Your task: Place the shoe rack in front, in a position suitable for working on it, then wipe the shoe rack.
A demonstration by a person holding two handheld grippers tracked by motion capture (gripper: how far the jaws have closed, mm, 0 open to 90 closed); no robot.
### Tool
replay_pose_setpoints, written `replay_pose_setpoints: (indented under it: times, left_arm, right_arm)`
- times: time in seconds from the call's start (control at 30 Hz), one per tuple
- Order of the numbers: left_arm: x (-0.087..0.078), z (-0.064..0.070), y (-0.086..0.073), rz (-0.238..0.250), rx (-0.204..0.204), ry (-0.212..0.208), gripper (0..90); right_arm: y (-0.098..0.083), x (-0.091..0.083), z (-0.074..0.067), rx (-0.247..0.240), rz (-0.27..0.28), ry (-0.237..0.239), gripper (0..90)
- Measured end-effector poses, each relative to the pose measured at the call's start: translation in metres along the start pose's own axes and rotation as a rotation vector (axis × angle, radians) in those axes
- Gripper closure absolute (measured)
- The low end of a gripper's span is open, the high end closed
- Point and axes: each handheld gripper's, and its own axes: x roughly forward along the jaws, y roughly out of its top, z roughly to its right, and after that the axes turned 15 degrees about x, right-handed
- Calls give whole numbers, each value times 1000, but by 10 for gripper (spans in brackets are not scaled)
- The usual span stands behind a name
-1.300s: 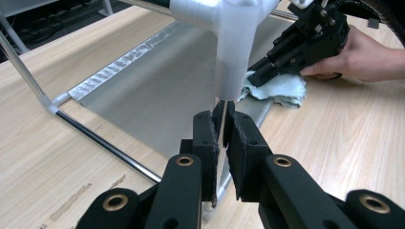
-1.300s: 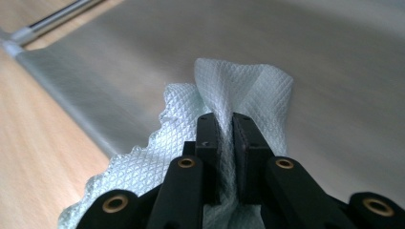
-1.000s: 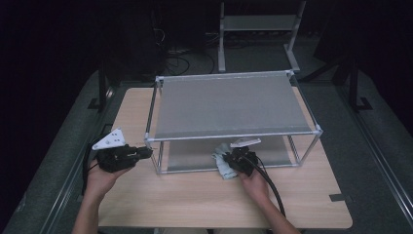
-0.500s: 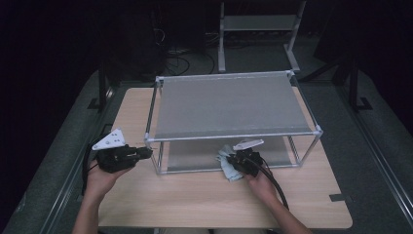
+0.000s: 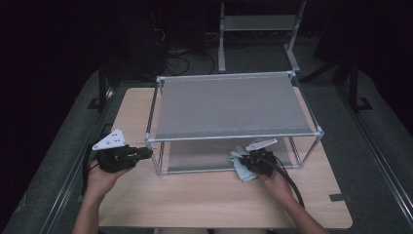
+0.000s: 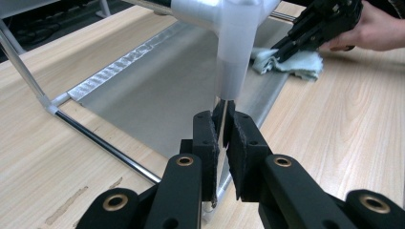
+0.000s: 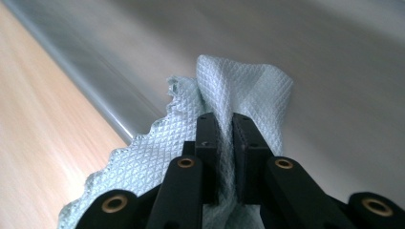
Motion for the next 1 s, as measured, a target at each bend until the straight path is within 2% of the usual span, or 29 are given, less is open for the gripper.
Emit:
replay_pose_setpoints:
  times: [0.07, 0.23, 0.33, 0.4, 0.43, 0.5, 0.67, 0.73, 0.87, 0.97, 1.0]
  left_arm:
    - [0, 0, 0, 0, 2, 1, 817]
    - [-1, -2, -1, -5, -2, 6, 817]
    - [-1, -2, -1, -3, -2, 1, 817]
    - [-1, -3, -1, -4, 2, -2, 817]
    - [1, -2, 0, 1, 2, -3, 817]
    - [1, -2, 1, -1, 5, -6, 817]
    - [0, -3, 0, -6, 0, 3, 817]
    - [-1, -3, -1, 0, -3, 1, 817]
    - [-1, -2, -1, -1, 1, -3, 817]
    - [-1, -2, -1, -4, 3, -3, 817]
    - [-1, -3, 0, -9, 0, 4, 817]
  right_arm:
    - [-1, -3, 2, 28, -6, 6, 816]
    - [2, 4, -5, 20, -5, 26, 815]
    - [2, 4, -4, 29, -1, 37, 815]
    - [0, 0, 2, 33, -6, 22, 815]
    - [-6, -7, 11, 27, 0, -4, 816]
    - [-9, -13, 18, 41, 1, -19, 815]
    - [-5, -6, 8, 21, -1, -8, 813]
    - [-6, -7, 12, 17, 6, 2, 815]
    - [-13, -19, 27, 53, 9, -19, 817]
    - [-12, -17, 24, 49, 10, -25, 817]
    - [-8, -10, 14, 50, 6, -11, 817]
